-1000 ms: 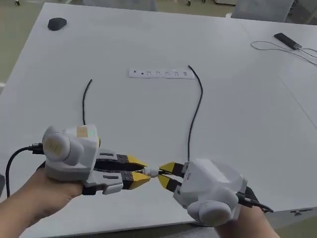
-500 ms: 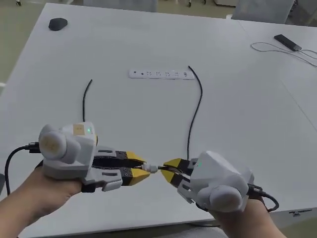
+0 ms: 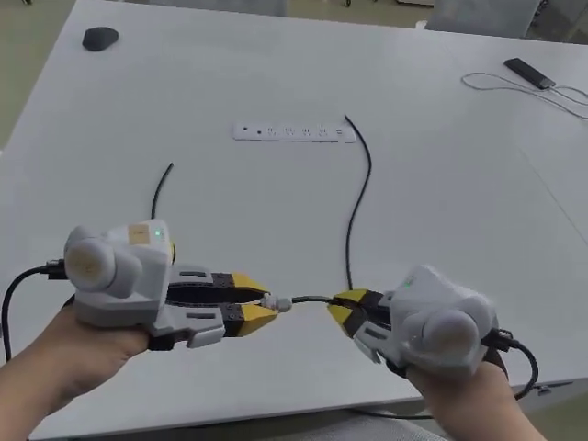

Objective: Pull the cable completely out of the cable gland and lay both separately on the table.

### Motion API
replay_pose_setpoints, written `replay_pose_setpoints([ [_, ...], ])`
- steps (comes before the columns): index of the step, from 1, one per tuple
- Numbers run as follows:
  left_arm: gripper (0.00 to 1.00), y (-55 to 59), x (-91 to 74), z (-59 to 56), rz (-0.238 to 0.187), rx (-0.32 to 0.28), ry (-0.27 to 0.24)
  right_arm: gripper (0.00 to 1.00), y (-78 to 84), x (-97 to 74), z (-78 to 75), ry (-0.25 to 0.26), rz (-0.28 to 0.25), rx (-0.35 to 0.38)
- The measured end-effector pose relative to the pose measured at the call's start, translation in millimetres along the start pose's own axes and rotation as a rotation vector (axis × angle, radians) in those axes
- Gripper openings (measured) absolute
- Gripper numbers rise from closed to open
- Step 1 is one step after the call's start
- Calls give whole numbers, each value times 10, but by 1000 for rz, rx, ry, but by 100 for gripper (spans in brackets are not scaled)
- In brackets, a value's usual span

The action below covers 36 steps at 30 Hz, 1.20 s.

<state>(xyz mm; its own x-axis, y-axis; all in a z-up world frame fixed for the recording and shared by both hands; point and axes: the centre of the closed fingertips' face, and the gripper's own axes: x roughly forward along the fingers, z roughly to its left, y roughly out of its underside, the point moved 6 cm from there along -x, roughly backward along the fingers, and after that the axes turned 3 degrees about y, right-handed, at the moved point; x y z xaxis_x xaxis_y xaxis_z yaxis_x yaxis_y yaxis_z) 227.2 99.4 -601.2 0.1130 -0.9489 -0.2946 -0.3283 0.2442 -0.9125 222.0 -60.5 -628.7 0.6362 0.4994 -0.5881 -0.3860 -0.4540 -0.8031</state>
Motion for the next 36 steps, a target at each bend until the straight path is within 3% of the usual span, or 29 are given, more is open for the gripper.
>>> replay_pose_setpoints([
  [5,15,18,25,-28,8,5,9,0,134,22,-65,28,20,54],
  [10,15,21,30,-50,2,8,11,0,264,47,-118,78,59,214],
  [14,15,16,17,-50,-3,6,12,1,375,88,-129,84,98,342],
  [17,15,29,16,-48,4,11,10,1,411,119,-117,81,113,360],
  [24,15,8,1,-26,-5,16,-4,2,388,99,-103,74,103,354],
  [29,15,-1,-41,15,-3,26,-22,2,351,69,-75,70,99,308],
  [35,15,-9,-78,29,-9,25,-30,6,279,28,-19,86,105,209],
  [36,15,-10,-79,25,-8,26,-31,9,217,7,11,86,96,164],
])
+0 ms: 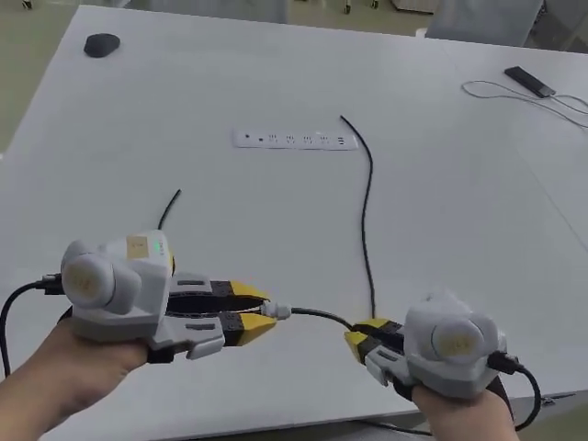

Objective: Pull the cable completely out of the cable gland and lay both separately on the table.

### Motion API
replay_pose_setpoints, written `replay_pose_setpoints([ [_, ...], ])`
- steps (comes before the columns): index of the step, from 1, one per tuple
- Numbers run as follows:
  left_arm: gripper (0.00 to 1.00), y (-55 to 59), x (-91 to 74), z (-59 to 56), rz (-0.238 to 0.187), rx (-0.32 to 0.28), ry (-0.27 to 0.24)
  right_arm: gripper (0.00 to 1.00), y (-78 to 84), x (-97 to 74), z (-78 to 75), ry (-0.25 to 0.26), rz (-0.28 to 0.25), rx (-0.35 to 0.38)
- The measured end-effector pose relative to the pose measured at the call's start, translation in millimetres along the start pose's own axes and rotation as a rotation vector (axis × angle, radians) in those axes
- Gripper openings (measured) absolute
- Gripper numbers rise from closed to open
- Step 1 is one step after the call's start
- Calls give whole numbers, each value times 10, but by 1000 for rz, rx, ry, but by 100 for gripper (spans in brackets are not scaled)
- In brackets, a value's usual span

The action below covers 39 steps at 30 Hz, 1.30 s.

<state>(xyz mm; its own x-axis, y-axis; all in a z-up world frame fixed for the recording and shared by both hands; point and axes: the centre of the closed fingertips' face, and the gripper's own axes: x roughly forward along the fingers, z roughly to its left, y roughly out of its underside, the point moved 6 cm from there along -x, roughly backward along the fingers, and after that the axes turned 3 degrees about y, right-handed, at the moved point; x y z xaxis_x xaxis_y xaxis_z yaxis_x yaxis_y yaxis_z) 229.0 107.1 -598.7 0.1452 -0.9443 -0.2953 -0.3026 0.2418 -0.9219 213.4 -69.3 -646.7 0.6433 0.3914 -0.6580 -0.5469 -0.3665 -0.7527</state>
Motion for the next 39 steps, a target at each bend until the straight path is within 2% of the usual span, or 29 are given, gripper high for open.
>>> replay_pose_setpoints([
  [3,15,4,4,-21,1,0,2,14,-108,-56,105,-9,-22,-121],
  [5,15,9,10,-18,5,-3,5,18,-201,-97,226,-34,-54,-183],
  [8,15,2,13,-24,4,1,4,17,-326,-138,339,-26,-70,-299],
  [12,15,-1,6,-22,2,4,3,16,-461,-145,488,-47,-76,-341],
  [15,15,6,-3,-11,4,4,-2,14,-527,-116,571,-53,-75,-420],
  [19,15,23,-23,0,8,1,-5,14,-548,-99,625,-64,-68,-431],
  [24,15,18,-29,-11,3,-5,-7,10,-603,-72,619,-42,-66,-474],
  [28,15,23,-2,-23,6,-2,-3,8,-644,-46,642,-44,-68,-490],
  [39,15,52,26,17,21,8,-9,4,-612,14,638,-58,-62,-461],
])
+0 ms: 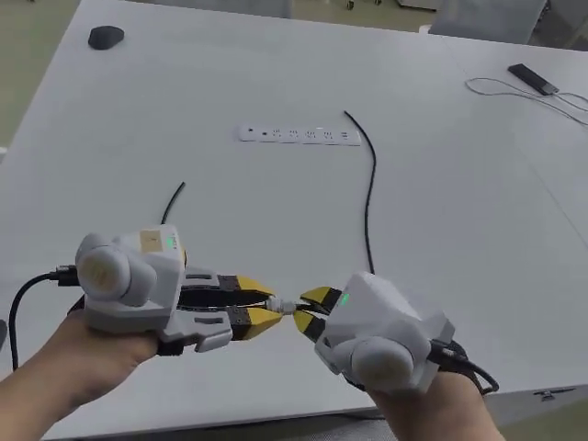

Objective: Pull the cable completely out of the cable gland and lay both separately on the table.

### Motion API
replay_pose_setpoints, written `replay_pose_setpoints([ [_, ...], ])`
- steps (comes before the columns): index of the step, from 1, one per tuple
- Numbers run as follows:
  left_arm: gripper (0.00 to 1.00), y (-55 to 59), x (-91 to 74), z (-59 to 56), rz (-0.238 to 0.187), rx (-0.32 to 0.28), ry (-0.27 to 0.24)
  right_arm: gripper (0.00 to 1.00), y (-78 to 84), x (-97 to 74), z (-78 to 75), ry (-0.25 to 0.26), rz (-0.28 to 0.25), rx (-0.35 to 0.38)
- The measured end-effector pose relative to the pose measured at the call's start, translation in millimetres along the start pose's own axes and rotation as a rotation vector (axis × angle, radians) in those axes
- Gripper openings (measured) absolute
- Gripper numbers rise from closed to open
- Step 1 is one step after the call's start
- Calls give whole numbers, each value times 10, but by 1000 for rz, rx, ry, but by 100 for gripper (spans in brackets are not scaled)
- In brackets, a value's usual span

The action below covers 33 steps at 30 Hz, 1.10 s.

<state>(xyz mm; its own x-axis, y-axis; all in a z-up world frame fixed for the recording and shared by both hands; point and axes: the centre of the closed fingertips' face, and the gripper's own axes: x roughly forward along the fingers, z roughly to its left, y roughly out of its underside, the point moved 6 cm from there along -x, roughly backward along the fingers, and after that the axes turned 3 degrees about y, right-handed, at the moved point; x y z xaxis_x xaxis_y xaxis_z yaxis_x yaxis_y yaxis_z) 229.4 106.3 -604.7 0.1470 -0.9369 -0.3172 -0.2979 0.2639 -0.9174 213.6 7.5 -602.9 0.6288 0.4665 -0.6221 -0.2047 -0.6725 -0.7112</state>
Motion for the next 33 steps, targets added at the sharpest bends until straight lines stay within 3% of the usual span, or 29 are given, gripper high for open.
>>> replay_pose_setpoints([
  [10,15,9,3,9,6,3,-1,2,71,15,-34,-6,3,55],
  [14,15,-4,-15,25,0,-5,-5,2,138,7,-97,0,3,131],
  [22,15,-26,-11,36,-10,-8,-14,1,246,18,-165,13,15,178],
  [33,15,-43,6,28,-19,-14,-13,0,590,39,-298,53,75,289],
])
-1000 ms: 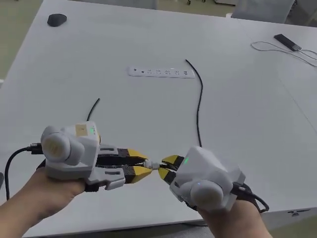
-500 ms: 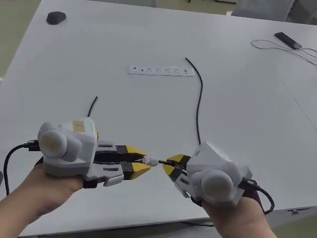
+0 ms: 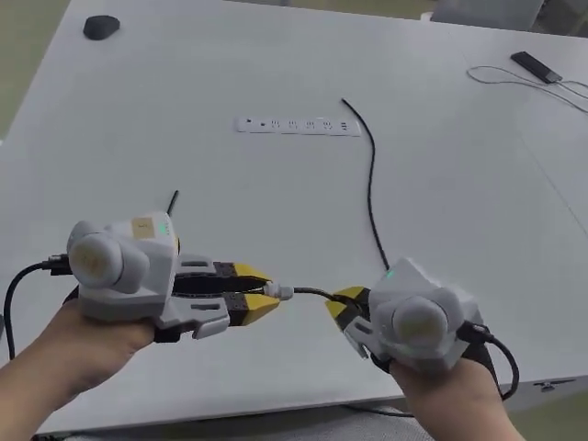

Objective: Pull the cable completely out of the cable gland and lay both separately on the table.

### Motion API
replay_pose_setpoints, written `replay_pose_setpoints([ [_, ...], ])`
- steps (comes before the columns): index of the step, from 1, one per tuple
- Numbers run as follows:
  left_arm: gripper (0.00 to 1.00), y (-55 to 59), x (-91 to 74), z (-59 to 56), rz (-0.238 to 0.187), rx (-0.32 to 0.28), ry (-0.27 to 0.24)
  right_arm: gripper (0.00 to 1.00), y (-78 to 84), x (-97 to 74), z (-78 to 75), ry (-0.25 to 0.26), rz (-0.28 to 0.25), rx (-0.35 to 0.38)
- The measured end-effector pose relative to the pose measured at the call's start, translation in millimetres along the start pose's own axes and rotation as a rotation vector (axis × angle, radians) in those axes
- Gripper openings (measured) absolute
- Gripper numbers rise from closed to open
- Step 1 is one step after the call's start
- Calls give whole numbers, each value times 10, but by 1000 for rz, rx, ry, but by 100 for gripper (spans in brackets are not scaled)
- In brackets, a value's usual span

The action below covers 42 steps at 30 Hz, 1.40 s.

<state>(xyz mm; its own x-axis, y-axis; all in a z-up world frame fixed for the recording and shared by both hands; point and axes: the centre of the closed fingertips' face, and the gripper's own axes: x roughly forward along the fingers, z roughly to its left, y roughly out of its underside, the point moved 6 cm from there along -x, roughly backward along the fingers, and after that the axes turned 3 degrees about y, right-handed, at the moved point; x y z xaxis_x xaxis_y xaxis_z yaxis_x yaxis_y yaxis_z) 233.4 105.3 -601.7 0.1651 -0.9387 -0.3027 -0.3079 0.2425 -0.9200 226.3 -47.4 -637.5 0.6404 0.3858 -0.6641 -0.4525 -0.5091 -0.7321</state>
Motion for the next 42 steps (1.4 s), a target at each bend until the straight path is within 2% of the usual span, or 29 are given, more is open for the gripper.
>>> replay_pose_setpoints([
  [6,15,8,34,-25,0,1,6,0,220,29,-112,24,29,125],
  [10,15,23,67,-51,8,9,11,0,342,60,-99,28,51,136],
  [14,15,50,89,-72,16,4,16,0,386,66,-54,22,60,142],
  [26,15,64,45,-36,20,5,10,0,377,17,-1,15,44,145],
  [29,15,66,25,-34,19,2,9,0,363,-9,11,29,36,110],
  [38,15,72,-29,-18,12,-12,-8,2,320,-50,34,43,13,89],
  [42,15,56,-32,-33,8,-12,-13,3,296,-91,51,49,23,68],
])
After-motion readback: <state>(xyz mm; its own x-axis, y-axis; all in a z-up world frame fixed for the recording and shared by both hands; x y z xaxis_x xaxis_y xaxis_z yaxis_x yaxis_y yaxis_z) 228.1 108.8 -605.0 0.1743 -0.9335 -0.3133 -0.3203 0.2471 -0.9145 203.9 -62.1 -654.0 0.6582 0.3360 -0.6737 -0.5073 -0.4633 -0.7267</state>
